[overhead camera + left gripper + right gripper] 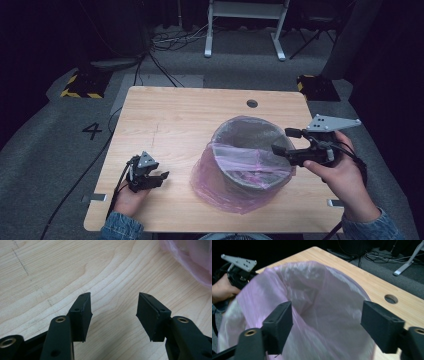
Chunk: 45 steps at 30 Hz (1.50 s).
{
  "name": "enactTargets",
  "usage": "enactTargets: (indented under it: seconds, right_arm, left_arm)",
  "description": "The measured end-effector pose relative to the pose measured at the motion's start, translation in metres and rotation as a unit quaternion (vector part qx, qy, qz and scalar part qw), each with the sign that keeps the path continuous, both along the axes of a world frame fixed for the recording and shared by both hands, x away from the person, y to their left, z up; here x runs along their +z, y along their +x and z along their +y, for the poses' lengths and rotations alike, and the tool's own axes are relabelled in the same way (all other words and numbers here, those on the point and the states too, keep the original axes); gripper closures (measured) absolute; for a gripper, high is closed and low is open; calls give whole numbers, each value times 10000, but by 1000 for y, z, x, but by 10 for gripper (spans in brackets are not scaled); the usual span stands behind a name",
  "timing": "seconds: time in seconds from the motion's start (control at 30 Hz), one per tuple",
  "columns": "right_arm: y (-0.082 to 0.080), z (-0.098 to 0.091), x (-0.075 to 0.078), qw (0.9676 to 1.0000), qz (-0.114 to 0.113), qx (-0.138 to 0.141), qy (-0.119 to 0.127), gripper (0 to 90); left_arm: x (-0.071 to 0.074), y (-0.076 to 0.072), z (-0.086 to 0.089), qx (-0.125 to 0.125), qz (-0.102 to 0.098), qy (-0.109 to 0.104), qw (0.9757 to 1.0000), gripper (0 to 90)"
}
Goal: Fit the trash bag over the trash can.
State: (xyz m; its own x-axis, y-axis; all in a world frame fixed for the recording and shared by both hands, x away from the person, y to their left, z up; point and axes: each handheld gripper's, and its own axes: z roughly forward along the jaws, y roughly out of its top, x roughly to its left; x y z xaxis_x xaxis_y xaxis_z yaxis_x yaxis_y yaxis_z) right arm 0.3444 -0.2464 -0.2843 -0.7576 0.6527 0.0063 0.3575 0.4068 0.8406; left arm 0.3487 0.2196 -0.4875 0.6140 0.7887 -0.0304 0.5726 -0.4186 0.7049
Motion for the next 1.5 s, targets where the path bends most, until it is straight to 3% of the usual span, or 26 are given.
enactTargets:
  seconds: [0.2, 0.33, 0.57, 0.77, 1.1, 1.3, 1.5]
  right_arm:
    - [13, 23, 2, 9998, 36, 212, -47, 242]
    - [20, 37, 0, 9987, -19, 444, 258, 243]
    - [28, 62, -10, 9982, 86, 522, 276, 242]
    - [35, 83, -24, 9989, 152, 438, 4, 243]
    - [54, 98, -53, 9977, 382, 262, -488, 290]
    - [66, 104, -69, 9948, 585, 256, -788, 308]
    - [75, 108, -86, 9890, 962, 239, -1102, 280]
  left_arm:
    - [-3, 2, 4, 21, 22, 69, 10000, 439]
    - [-5, 2, 4, 37, 46, 81, 9999, 437]
    - [-7, 2, 3, 30, 76, 160, 9998, 435]
    - [-8, 2, 2, 34, 50, 181, 9998, 432]
    - [-9, 2, 3, 23, 13, 157, 9999, 431]
    - [-9, 2, 3, 16, 5, 159, 9999, 430]
    - [-9, 2, 3, 11, 0, 148, 9999, 427]
